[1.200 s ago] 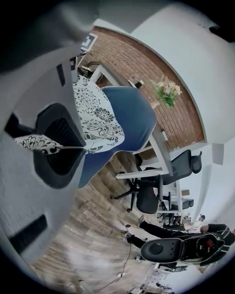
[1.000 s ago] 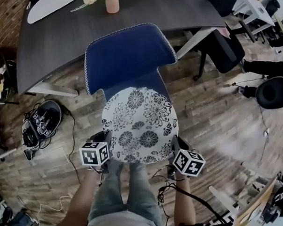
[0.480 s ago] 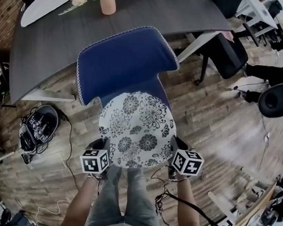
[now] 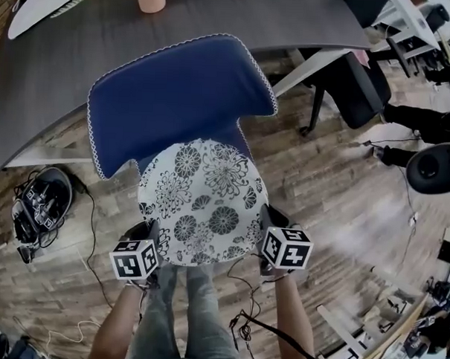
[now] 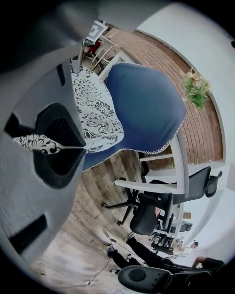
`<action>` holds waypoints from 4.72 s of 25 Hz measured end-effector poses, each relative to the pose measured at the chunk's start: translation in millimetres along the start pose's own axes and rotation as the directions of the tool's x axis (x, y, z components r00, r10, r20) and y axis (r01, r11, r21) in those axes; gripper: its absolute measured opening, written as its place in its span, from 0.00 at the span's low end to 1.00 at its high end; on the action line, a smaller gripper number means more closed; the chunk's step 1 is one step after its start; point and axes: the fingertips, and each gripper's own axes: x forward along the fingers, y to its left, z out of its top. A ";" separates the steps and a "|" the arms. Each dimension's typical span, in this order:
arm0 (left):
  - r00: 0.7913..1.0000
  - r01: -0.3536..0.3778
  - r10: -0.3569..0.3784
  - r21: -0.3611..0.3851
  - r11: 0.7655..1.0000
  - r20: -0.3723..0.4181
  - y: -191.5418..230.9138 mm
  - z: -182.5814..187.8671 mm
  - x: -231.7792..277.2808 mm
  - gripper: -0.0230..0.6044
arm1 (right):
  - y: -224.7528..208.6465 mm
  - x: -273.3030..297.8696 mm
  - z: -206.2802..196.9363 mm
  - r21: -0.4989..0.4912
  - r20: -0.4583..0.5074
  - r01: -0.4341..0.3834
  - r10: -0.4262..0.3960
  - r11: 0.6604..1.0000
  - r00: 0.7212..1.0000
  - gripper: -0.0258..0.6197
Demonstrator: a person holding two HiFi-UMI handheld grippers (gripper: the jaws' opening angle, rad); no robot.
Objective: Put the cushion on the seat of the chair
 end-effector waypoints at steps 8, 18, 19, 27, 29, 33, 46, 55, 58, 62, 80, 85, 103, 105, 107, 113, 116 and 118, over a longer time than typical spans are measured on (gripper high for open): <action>1.000 -0.017 0.016 -0.056 0.998 -0.027 -1.6 -6.2 35.0 0.07 | -14.8 45.5 8.9 -0.041 -0.044 0.014 -0.015 0.999 0.999 0.06; 0.997 -0.053 0.047 -0.097 0.994 -0.063 -2.4 -20.1 69.3 0.07 | -48.3 91.7 3.3 -0.048 -0.114 0.032 -0.037 0.998 0.993 0.06; 0.996 -0.066 0.060 -0.097 0.993 -0.064 0.4 -20.3 71.2 0.07 | -50.4 95.9 1.4 -0.046 -0.120 0.034 -0.039 0.998 0.992 0.06; 0.989 -0.134 0.126 -0.108 0.985 -0.084 15.8 -28.2 87.3 0.07 | -63.9 119.9 -11.9 -0.064 -0.146 0.045 -0.054 0.997 0.988 0.06; 0.988 -0.140 0.129 -0.125 0.982 -0.089 20.2 -30.5 92.1 0.07 | -66.6 124.7 -14.1 -0.058 -0.153 0.050 -0.058 0.997 0.987 0.06; 0.986 -0.144 0.129 -0.157 0.977 -0.102 28.7 -38.0 101.0 0.07 | -71.7 133.1 -18.4 -0.060 -0.158 0.064 -0.073 0.996 0.985 0.06; 0.976 -0.190 0.171 -0.148 0.970 -0.135 37.9 -48.9 117.0 0.07 | -80.5 155.8 -27.2 -0.121 -0.187 0.113 -0.135 0.986 0.973 0.07; 0.979 -0.180 0.162 -0.151 0.972 -0.126 42.1 -46.8 118.7 0.08 | -82.7 159.4 -29.2 -0.099 -0.187 0.101 -0.118 0.990 0.975 0.10; 0.979 -0.174 0.157 -0.137 0.975 -0.128 45.5 -46.3 117.7 0.16 | -82.9 156.4 -28.4 -0.111 -0.180 0.090 -0.109 0.990 0.978 0.13; 0.982 -0.164 0.149 -0.131 0.978 -0.121 47.5 -46.1 110.5 0.21 | -83.0 148.8 -27.6 -0.089 -0.169 0.065 -0.080 0.994 0.982 0.25; 0.964 -0.099 0.113 -0.071 0.993 0.240 20.0 21.6 -24.6 0.21 | -27.4 24.4 8.9 0.071 0.091 0.032 -0.038 0.997 0.995 0.20; 0.930 -0.065 0.045 0.043 0.997 0.365 -11.4 69.6 -100.4 0.13 | 22.9 -62.5 41.4 0.055 0.225 0.005 -0.018 0.998 0.974 0.16; 0.738 -0.039 -0.173 0.297 0.954 0.652 -100.8 180.7 -348.3 0.04 | 88.3 -332.6 99.8 0.056 0.589 0.098 -0.112 0.994 0.800 0.04; 0.712 -0.020 -0.200 0.304 0.953 0.673 -112.7 192.1 -365.1 0.04 | 88.8 -349.0 101.9 0.079 0.611 0.094 -0.122 0.992 0.782 0.04; 0.682 0.010 -0.231 0.308 0.951 0.693 -124.1 202.5 -381.9 0.04 | 90.0 -362.8 106.3 0.099 0.637 0.072 -0.119 0.992 0.762 0.04; 0.642 0.000 -0.242 0.316 0.949 0.728 -130.9 215.0 -410.9 0.04 | 102.5 -394.8 121.4 0.122 0.722 -0.009 -0.082 0.993 0.687 0.04; 0.642 0.007 -0.230 0.293 0.956 0.732 -126.7 217.4 -412.6 0.04 | 104.6 -395.7 127.5 0.130 0.730 -0.035 -0.072 0.991 0.680 0.04; 0.646 0.016 -0.225 0.281 0.960 0.729 -123.7 216.1 -410.9 0.04 | 105.2 -394.5 127.2 0.142 0.728 -0.054 -0.068 0.988 0.682 0.04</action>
